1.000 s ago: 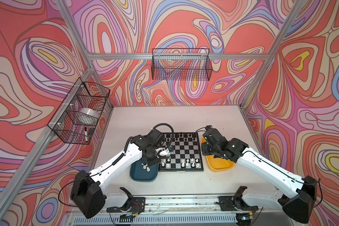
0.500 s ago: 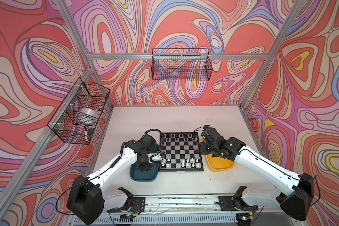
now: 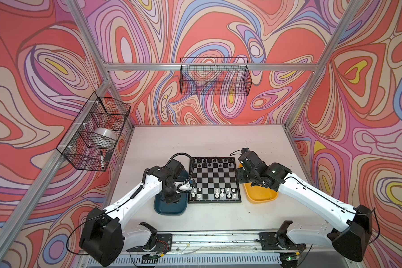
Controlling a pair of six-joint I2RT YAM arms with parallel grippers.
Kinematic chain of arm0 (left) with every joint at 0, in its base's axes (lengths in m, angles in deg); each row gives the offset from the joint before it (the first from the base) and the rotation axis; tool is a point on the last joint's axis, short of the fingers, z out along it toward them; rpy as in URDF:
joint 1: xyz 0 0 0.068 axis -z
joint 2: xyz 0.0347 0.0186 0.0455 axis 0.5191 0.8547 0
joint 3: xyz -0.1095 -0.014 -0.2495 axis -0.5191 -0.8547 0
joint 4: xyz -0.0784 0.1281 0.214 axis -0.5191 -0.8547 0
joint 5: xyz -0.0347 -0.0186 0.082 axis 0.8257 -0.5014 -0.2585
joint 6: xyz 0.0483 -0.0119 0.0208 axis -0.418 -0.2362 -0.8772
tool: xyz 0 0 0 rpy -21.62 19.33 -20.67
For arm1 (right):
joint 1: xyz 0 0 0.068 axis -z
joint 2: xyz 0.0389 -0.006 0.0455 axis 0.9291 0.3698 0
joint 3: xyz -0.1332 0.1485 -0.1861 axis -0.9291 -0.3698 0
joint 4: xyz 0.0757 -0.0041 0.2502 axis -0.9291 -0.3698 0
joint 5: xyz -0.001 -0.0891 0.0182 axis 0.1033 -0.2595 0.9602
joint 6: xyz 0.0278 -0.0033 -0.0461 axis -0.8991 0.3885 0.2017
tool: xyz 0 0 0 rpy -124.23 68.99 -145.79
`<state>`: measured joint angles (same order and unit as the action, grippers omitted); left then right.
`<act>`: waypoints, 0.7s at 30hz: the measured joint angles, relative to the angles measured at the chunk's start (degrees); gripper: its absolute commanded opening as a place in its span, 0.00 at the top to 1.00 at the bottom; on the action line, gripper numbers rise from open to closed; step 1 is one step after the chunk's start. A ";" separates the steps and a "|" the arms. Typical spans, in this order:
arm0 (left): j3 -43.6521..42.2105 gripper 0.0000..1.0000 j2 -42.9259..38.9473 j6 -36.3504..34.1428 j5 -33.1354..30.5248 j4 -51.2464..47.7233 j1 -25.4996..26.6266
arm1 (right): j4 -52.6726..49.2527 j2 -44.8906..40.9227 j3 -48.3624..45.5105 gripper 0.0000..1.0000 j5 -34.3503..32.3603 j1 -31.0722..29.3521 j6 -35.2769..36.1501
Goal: Set up the chess pieces on the board
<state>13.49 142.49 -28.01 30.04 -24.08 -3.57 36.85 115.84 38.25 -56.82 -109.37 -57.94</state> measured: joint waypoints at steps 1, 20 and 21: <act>0.00 0.53 0.00 -0.02 0.00 0.02 0.00 | 0.00 0.00 0.00 0.85 0.02 0.00 0.00; -1.44 0.56 0.61 -1.49 -1.14 2.03 0.00 | 0.20 0.50 0.00 0.85 0.28 0.00 -0.02; -1.46 0.56 0.90 -1.49 -1.20 2.19 0.00 | 0.20 0.59 0.00 0.85 0.35 0.00 0.00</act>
<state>12.03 143.39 -29.49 28.84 -21.89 -3.57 37.05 116.43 38.25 -56.47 -109.37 -57.94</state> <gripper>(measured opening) 0.444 0.152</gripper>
